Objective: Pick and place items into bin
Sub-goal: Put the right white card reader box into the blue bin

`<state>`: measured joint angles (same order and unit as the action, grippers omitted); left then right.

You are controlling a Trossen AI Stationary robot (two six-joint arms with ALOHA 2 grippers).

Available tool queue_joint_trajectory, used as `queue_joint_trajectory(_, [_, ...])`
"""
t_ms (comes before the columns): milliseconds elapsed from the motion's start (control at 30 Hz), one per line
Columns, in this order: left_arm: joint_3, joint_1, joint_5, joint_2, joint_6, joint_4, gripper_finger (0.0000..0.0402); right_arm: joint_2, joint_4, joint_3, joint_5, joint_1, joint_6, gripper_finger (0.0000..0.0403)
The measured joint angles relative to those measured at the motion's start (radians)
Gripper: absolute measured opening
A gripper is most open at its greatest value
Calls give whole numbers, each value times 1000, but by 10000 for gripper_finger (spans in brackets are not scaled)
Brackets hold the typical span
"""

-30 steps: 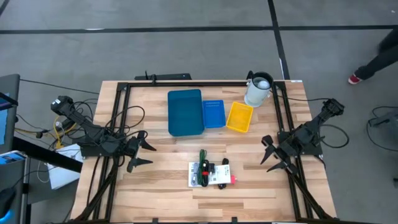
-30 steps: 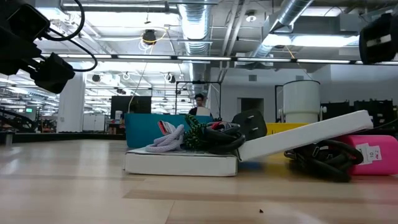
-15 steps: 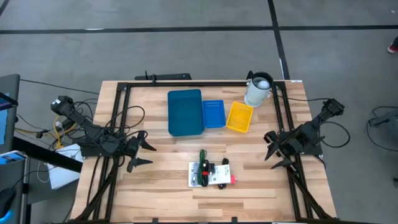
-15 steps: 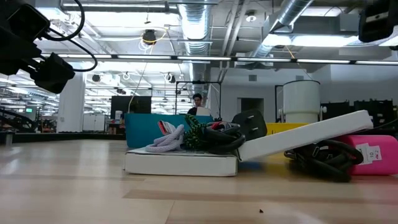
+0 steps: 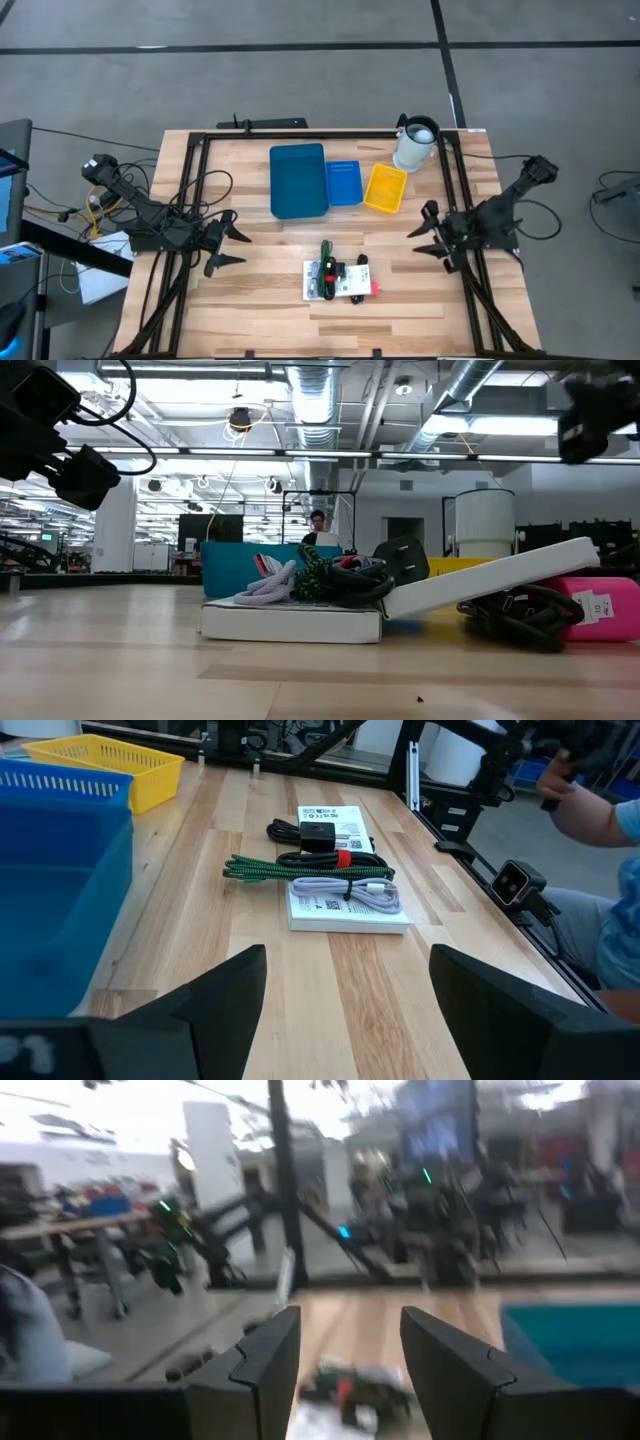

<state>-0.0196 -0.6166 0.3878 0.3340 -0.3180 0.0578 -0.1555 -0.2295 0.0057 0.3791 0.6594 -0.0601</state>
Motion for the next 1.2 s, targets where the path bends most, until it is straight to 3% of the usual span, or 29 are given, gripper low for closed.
queue_joint_trajectory(600, [0, 0, 0, 0, 0, 0, 270, -244, 51, 44, 16, 0, -124, 219])
queue_joint_trajectory(1200, [0, 0, 0, 0, 0, 0, 270, -395, 224, 45, 12, 1, -396, 217])
